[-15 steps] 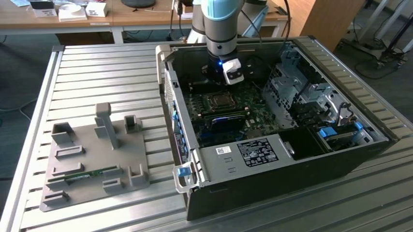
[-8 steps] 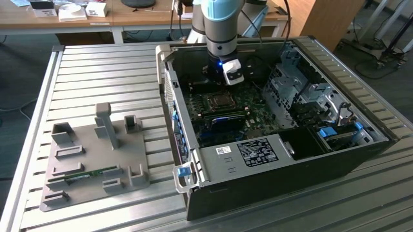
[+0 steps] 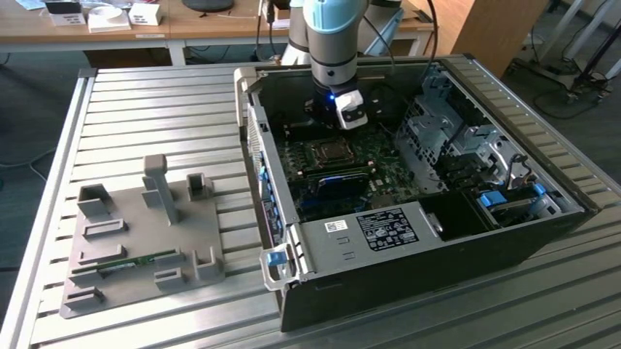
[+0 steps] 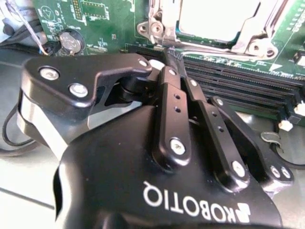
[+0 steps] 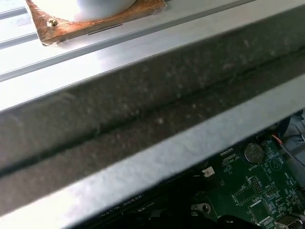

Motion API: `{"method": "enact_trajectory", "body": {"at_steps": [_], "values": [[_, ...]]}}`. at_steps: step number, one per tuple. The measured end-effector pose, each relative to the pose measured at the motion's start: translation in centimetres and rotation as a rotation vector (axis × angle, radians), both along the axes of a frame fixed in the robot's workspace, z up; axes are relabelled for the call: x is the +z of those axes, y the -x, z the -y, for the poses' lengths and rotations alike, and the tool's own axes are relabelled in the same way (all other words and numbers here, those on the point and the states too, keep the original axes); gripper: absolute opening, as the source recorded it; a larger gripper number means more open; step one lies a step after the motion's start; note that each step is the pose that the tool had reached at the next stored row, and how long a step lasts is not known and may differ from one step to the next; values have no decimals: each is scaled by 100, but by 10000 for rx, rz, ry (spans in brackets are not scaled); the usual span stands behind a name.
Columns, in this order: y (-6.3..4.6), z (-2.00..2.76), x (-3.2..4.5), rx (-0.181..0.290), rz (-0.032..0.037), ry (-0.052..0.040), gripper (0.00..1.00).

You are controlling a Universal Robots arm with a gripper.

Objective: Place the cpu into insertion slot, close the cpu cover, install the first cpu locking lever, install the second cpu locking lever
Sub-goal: 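Install the first cpu locking lever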

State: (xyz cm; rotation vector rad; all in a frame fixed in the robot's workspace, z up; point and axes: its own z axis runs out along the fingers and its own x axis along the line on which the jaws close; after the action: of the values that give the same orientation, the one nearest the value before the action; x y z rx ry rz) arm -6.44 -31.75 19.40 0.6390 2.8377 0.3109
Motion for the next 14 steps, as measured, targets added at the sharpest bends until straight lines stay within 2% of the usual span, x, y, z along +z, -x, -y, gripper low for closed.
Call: {"method": "enact_trajectory", "body": {"at_steps": [14], "values": [[0, 15, -39, 2, 64, 1, 11]]}}
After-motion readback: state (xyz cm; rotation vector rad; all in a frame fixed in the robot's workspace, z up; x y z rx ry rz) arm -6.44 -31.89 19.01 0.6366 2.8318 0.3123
